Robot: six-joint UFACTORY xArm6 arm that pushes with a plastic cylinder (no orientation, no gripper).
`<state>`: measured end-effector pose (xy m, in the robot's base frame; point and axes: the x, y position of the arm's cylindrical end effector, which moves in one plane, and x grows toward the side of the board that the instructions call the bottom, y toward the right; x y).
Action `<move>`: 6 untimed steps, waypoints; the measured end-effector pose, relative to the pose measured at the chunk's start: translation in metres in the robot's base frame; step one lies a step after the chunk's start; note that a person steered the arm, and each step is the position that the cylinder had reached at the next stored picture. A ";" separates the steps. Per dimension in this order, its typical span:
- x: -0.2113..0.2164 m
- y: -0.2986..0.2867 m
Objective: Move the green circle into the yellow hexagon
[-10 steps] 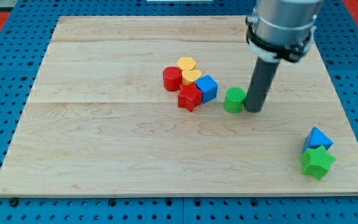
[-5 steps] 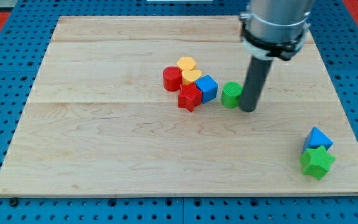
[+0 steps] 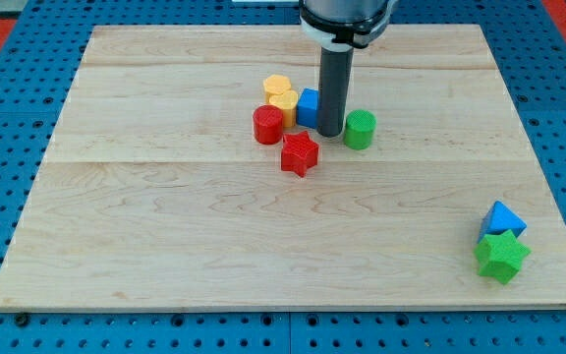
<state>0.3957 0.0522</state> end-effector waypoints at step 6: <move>-0.017 0.088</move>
<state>0.3791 0.1399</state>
